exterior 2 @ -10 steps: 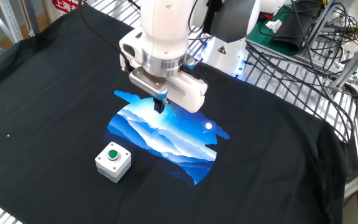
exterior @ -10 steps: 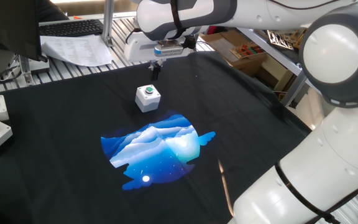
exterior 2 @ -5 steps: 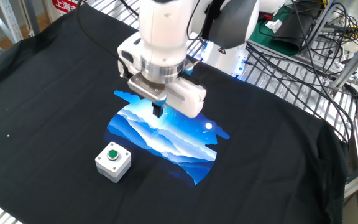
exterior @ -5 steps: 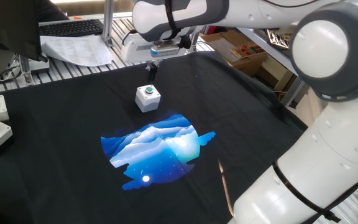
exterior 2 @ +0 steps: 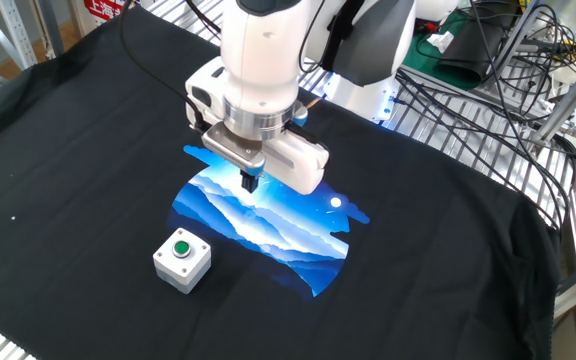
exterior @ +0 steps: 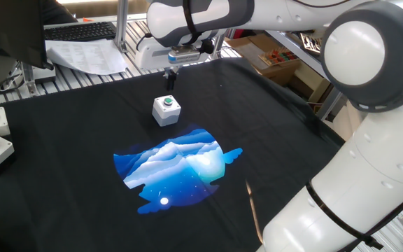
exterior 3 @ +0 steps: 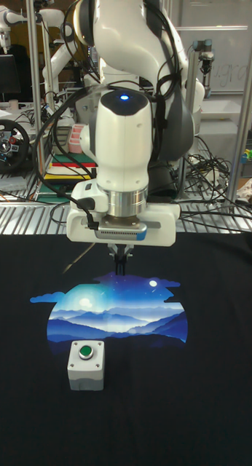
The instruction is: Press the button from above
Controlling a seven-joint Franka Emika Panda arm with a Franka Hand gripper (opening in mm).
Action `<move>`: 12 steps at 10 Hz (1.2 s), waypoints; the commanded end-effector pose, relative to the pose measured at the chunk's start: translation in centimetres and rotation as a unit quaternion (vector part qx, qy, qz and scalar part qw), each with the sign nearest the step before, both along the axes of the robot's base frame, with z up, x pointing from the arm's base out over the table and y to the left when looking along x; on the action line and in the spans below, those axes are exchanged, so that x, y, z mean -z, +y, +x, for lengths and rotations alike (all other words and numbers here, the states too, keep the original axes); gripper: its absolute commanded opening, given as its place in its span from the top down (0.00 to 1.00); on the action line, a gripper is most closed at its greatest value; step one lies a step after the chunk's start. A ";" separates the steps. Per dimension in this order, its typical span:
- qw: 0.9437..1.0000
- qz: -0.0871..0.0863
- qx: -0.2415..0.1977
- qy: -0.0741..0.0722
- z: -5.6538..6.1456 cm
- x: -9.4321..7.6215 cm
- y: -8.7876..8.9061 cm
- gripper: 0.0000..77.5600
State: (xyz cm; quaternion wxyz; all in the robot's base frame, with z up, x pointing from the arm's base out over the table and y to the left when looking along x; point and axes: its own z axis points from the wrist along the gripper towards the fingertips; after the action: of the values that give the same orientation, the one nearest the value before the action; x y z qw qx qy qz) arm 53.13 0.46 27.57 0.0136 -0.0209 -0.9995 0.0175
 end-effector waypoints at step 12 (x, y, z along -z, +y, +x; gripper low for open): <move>1.000 0.001 0.002 -0.002 0.1 -0.1 -0.1 0.00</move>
State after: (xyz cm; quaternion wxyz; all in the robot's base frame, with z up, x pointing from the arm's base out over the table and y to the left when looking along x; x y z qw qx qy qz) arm 53.13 0.46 27.57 0.0136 -0.0209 -0.9995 0.0175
